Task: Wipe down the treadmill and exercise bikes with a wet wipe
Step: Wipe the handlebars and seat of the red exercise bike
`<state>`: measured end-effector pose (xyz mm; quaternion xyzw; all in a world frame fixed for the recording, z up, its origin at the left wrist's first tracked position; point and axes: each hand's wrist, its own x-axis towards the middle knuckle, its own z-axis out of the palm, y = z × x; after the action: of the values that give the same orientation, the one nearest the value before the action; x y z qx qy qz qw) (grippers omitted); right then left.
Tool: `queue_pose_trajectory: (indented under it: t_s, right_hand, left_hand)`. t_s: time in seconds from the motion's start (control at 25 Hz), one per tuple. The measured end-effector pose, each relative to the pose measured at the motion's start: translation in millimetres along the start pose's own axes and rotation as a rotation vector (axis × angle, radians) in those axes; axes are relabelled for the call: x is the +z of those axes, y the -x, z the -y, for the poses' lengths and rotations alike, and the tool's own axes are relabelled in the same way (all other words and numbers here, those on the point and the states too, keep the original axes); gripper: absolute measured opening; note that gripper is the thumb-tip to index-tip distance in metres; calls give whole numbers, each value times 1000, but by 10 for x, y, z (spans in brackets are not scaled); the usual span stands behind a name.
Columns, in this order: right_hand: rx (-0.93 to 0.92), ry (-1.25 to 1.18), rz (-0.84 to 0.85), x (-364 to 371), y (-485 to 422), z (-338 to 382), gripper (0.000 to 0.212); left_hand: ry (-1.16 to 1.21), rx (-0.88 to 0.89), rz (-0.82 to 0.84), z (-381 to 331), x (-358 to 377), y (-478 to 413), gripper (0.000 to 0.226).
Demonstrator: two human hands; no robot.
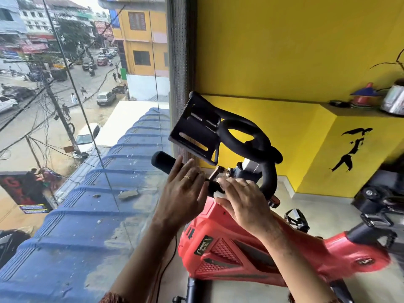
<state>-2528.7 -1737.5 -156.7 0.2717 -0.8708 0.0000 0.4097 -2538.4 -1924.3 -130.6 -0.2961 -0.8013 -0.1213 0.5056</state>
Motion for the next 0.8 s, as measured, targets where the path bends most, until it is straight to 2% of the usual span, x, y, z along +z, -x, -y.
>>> queue_pose_trajectory:
  t_s: [0.12, 0.24, 0.32, 0.4, 0.48, 0.52, 0.6, 0.72, 0.8]
  right_hand:
    - [-99, -86, -51, -32, 389, -603, 44]
    - [102, -389, -58, -7, 515, -865, 45]
    - [223, -451, -99, 71, 467, -671, 43]
    - [86, -416, -166, 143, 560, -587, 35]
    - [-67, -455, -109, 199, 564, -953, 39]
    - [-38, -507, -81, 250, 511, -1182, 43]
    - [153, -682, -54, 328, 385, -1434, 50]
    - [347, -858, -97, 274, 361, -1059, 46]
    - [223, -798, -139, 204, 551, -819, 46]
  left_hand:
    - [-18, -16, 61, -390, 214, 2, 27]
    - [-29, -83, 99, -732, 351, -88, 27]
    - [-46, -121, 126, -889, 414, -118, 28]
    - [-53, -162, 136, -964, 437, -114, 27]
    - [-55, -200, 130, -1001, 453, -102, 27]
    - [-60, -221, 125, -1011, 459, -90, 26]
    - [-81, -285, 102, -1076, 490, -90, 26]
    - [-122, -389, 58, -1227, 558, -126, 26]
    - [-136, -406, 54, -1261, 573, -140, 26]
